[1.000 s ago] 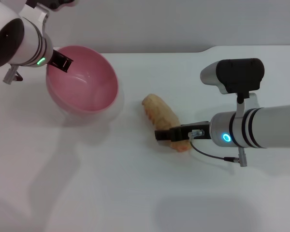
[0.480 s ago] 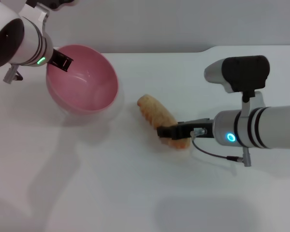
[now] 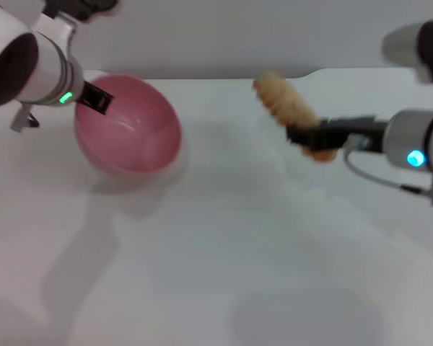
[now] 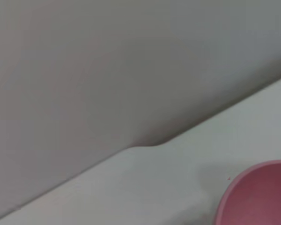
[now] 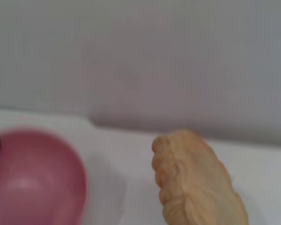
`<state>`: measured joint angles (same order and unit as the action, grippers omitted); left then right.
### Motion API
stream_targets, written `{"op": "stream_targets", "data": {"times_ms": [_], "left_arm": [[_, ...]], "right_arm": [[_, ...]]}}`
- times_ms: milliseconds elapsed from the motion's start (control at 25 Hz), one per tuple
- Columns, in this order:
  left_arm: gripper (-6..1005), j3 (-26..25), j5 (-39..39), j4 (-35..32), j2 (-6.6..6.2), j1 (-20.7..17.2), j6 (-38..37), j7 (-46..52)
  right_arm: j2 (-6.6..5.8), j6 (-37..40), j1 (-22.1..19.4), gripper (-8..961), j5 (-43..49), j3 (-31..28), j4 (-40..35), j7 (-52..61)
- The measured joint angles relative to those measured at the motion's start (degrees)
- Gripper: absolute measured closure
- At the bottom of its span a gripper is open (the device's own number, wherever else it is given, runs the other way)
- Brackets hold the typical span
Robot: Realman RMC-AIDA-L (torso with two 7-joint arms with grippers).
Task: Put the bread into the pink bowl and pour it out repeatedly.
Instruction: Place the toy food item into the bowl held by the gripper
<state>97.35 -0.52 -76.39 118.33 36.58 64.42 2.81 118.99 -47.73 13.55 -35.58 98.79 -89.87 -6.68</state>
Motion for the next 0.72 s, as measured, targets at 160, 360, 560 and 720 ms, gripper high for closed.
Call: {"op": "stream_targets", "data": {"times_ms": [160,360,560,720], "left_arm": [[953,2.11,3.18,0.8,0.13,0.27,-0.68,0.25],[952,5.16,6.79,0.81,0.22,0.31,-2.05,0.84],[952,8.41,11.86,0.64,0.27,1.13,-4.96,2.13],[952,9.3,12.1,0.74,0.28,1.53,-5.97,2.99]], "right_arm": [[0.07,-2.81,-0.67,442,1.9,-1.21,-7.06,0.91],[0.09,-3.77,0.18,473,2.0,0.77,-10.37,1.57],[0.09,-3.79,0.57,508,2.01,3.42,-10.45,2.77],[0.18,-4.23,0.3,548,2.01,4.37,-9.71,2.87]]}}
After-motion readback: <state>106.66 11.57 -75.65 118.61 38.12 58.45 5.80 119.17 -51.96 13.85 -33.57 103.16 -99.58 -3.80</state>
